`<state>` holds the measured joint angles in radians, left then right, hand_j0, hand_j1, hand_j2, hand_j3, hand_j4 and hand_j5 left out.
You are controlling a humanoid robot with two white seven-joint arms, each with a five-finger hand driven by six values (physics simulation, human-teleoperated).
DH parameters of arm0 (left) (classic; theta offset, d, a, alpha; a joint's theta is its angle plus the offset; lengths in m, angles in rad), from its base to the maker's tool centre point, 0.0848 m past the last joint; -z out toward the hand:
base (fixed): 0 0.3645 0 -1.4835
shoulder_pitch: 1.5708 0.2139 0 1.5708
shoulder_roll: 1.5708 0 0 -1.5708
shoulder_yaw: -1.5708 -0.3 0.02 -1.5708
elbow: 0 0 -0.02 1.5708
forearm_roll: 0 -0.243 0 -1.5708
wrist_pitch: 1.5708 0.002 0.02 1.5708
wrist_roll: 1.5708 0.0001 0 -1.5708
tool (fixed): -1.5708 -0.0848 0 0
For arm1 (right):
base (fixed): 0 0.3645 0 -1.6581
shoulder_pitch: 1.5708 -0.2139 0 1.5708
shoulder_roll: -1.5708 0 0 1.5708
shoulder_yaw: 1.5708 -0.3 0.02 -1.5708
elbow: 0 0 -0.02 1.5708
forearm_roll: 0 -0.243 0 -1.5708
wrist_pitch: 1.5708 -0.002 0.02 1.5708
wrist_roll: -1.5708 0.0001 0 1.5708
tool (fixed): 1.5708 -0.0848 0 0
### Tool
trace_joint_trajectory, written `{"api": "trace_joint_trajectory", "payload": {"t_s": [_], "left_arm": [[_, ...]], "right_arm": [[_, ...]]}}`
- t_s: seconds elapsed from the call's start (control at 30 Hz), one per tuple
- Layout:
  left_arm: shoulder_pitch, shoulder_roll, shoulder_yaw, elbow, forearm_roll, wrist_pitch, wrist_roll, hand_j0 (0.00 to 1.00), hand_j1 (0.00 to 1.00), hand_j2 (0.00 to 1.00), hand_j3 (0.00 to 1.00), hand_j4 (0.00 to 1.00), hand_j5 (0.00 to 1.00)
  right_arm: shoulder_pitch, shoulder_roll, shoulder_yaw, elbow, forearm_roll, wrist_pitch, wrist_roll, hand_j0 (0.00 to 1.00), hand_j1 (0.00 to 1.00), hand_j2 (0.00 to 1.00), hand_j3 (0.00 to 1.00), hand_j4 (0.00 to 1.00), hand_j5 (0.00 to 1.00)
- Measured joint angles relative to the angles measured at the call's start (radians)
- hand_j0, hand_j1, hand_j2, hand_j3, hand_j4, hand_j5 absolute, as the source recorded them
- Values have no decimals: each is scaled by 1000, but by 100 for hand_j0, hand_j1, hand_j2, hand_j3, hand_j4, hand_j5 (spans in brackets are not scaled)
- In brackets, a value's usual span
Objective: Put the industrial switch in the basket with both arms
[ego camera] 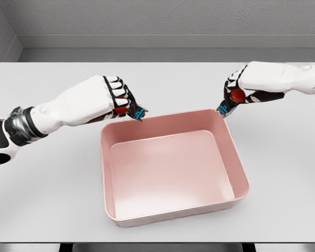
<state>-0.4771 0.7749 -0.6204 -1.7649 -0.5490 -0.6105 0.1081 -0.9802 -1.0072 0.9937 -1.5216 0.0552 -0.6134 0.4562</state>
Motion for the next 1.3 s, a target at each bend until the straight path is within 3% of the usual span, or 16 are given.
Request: {"api": "trace_joint_trajectory", "payload": {"t_s": [0.2,0.53,0.6,0.63,0.67,0.93,1.1,1.2,1.3], "left_arm": [[12,-18,-40,0,20,0,52,36,36,36,36,36,36],[9,-25,-145,0,24,0,61,36,36,36,36,36,36],[8,-25,-164,1,23,0,60,36,36,36,36,36,36],[8,-25,-170,1,23,0,60,36,36,36,36,36,36],[8,-24,-174,1,23,0,60,39,39,39,39,39,39],[8,-23,-202,1,22,0,55,41,41,41,41,41,41],[9,-22,-228,1,17,0,50,42,42,42,42,42,42],[3,-20,-232,1,15,0,51,65,65,65,65,65,65],[-5,-20,-234,1,15,0,52,73,73,73,73,73,73]], "right_arm": [[26,-15,0,-64,-21,0,0,41,41,41,41,41,41],[48,-27,3,-107,-45,0,0,44,44,44,44,44,44],[49,-27,4,-110,-47,0,-1,54,54,54,54,54,54],[49,-27,4,-110,-47,0,-2,72,72,72,72,72,72],[51,-26,4,-111,-47,0,-5,100,100,100,100,100,100],[51,-26,3,-111,-47,0,-12,100,100,100,100,100,100],[84,-74,-32,-88,-48,0,-11,100,100,100,100,100,100],[97,-107,-59,-66,-48,0,-9,100,100,100,100,100,100],[103,-126,-74,-31,-49,0,-9,100,100,100,100,100,100]]}}
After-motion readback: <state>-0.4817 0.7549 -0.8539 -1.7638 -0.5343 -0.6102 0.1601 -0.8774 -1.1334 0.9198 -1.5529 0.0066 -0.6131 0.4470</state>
